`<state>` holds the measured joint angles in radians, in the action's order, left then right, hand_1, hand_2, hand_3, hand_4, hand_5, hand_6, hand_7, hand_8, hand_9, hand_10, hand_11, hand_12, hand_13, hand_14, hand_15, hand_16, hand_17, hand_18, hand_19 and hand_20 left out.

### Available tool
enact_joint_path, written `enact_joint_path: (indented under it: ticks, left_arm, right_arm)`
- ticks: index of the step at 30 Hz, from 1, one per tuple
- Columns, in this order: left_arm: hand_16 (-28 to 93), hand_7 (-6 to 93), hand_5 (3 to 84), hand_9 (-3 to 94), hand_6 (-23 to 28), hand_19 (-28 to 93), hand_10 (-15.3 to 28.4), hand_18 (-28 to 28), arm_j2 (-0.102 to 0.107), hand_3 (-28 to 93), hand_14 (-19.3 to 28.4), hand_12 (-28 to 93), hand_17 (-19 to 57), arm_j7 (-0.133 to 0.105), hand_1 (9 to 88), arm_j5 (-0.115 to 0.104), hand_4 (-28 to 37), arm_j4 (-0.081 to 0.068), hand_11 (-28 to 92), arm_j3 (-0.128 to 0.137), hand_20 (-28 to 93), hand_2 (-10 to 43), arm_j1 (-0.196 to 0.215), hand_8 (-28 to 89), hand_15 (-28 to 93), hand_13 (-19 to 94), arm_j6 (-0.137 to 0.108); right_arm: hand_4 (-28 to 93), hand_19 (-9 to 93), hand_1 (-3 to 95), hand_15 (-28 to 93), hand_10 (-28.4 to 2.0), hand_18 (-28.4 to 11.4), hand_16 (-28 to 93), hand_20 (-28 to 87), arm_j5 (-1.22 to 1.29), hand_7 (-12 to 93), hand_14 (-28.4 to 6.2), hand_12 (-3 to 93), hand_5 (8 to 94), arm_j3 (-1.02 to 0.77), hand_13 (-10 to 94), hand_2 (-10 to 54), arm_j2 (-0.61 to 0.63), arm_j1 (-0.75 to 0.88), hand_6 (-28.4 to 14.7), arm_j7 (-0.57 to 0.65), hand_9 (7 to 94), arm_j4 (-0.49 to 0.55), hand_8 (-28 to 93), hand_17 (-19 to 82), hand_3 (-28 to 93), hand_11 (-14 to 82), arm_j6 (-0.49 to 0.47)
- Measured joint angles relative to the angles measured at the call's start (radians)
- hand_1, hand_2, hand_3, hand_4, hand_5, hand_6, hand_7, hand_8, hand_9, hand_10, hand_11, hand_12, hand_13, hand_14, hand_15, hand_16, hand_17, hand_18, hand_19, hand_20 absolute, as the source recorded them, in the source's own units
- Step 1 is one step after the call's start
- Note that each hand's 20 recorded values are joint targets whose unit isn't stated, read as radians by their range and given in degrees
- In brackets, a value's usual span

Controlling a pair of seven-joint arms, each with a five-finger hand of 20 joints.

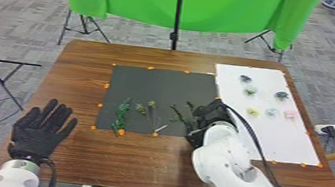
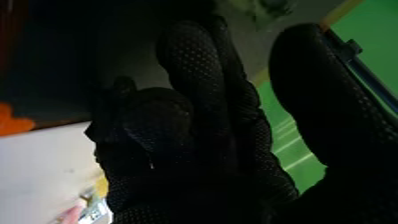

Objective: Arrange flowers

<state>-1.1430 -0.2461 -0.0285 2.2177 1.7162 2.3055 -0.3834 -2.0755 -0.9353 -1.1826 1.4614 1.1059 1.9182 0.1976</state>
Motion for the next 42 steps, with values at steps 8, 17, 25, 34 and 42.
enact_joint_path:
  ticks: [8, 17, 25, 34, 42]
  left_arm:
    - [-7, 21.0, 52.6, 44.0, 9.7, 32, 16.6, 13.2, -0.004, 77, 15.2, 13, -4.3, -0.001, 30.1, 0.000, -23.1, 0.000, 26, 0.006, 15, 19.1, 0.003, -9, 42, 31, 0.000]
    - [-7, 20.9, 52.5, 43.9, 9.8, 32, 16.6, 13.2, -0.006, 78, 15.1, 13, -4.3, -0.004, 29.9, 0.007, -23.2, 0.000, 26, 0.006, 15, 19.1, 0.002, -10, 42, 31, 0.002]
    - [-7, 20.9, 52.5, 43.8, 9.7, 32, 16.6, 13.1, -0.011, 78, 15.1, 13, -4.2, -0.010, 29.9, 0.007, -23.3, 0.000, 26, 0.005, 15, 19.1, 0.002, -9, 42, 31, 0.002]
    - [-7, 20.9, 52.2, 43.6, 9.8, 32, 16.5, 13.1, -0.015, 77, 15.0, 13, -4.2, -0.012, 30.1, 0.007, -23.2, 0.000, 26, 0.006, 15, 18.9, 0.003, -9, 42, 31, 0.002]
    - [-7, 21.1, 52.2, 43.6, 9.7, 32, 16.6, 13.1, -0.016, 77, 15.2, 13, -4.2, -0.011, 30.1, 0.006, -23.2, 0.000, 26, 0.005, 15, 18.9, 0.003, -10, 42, 31, 0.002]
  right_arm:
    - [-18, 90, 42.0, 74, -18.0, -28.4, 30, 37, -0.058, 28, -14.1, 28.7, 75.8, -0.037, 75, -8.7, 0.053, 0.040, -7.4, -0.029, 80.1, 0.045, 13, 35, 73, 41.9, -0.001]
    - [-24, 84, 43.5, 75, -16.7, -24.0, 26, 45, -0.416, 27, -15.5, 19.5, 63.4, -0.106, 56, -9.5, 0.183, 0.086, -4.8, -0.307, 62.5, -0.009, -6, 26, 80, 28.0, 0.306]
    - [-28, 83, 44.7, 71, -15.8, -24.0, 24, 47, -0.296, 19, -16.0, 16.5, 61.2, -0.158, 53, -9.5, 0.281, 0.072, -5.0, -0.400, 58.4, -0.094, -13, 25, 79, 18.4, 0.114]
    - [-28, 84, 50.6, 70, -14.8, -24.4, 24, 48, -0.299, 19, -14.9, 16.8, 64.1, -0.180, 57, -9.5, 0.287, 0.096, -3.2, -0.300, 62.8, -0.075, -12, 27, 77, 18.9, -0.043]
    - [-28, 86, 65.8, 65, -11.6, -24.0, 37, 47, -0.307, 27, -11.6, 34.8, 72.4, -0.091, 66, -9.5, 0.291, 0.055, -2.3, -0.302, 79.5, -0.145, 2, 32, 60, 9.9, -0.007]
